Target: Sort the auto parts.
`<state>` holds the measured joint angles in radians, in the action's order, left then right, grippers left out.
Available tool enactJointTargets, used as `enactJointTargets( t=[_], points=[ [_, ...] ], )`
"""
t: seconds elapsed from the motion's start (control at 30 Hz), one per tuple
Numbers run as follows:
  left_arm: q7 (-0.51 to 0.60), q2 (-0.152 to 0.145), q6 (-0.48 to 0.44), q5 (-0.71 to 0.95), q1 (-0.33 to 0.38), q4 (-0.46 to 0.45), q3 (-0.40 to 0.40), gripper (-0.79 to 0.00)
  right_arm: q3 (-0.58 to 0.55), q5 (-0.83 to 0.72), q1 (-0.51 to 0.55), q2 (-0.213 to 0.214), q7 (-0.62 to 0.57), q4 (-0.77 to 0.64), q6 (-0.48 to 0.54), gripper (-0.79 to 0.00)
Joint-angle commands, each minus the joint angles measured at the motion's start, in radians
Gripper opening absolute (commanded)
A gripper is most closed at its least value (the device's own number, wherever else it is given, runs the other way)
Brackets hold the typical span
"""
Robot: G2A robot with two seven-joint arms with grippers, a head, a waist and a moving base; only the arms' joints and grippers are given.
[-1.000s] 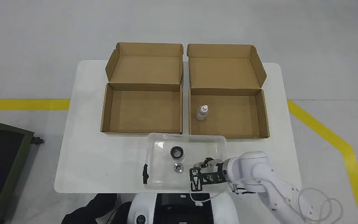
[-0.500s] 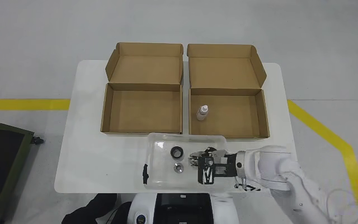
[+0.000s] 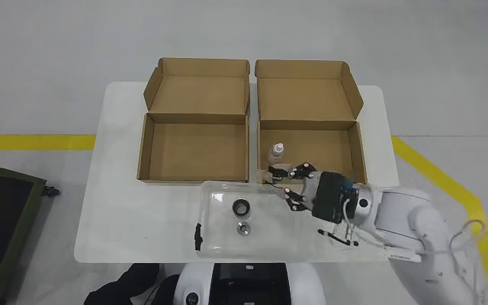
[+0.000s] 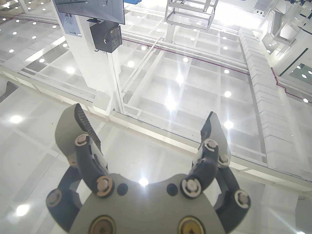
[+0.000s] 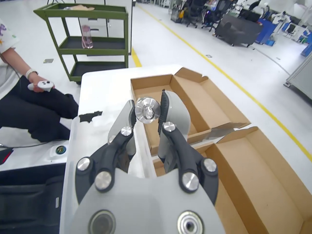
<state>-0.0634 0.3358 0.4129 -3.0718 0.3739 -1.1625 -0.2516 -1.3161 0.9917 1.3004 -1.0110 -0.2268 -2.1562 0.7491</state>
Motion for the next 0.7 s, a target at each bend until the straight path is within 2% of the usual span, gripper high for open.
enactJointTargets(
  t=[0.0, 0.3, 0.67],
  points=[
    [0.0, 0.0, 0.0, 0.0, 0.0, 0.0, 0.0, 0.0, 0.001, 0.001, -0.01, -0.003, 0.043, 0.0, -0.021, -0.785],
    [0.0, 0.0, 0.0, 0.0, 0.0, 0.0, 0.0, 0.0, 0.022, -0.046, -0.086, -0.02, 0.209, 0.0, -0.06, -0.785],
    [0.0, 0.0, 0.0, 0.0, 0.0, 0.0, 0.0, 0.0, 0.021, -0.001, -0.138, -0.039, 0.388, -0.013, -0.133, -0.785]
  ],
)
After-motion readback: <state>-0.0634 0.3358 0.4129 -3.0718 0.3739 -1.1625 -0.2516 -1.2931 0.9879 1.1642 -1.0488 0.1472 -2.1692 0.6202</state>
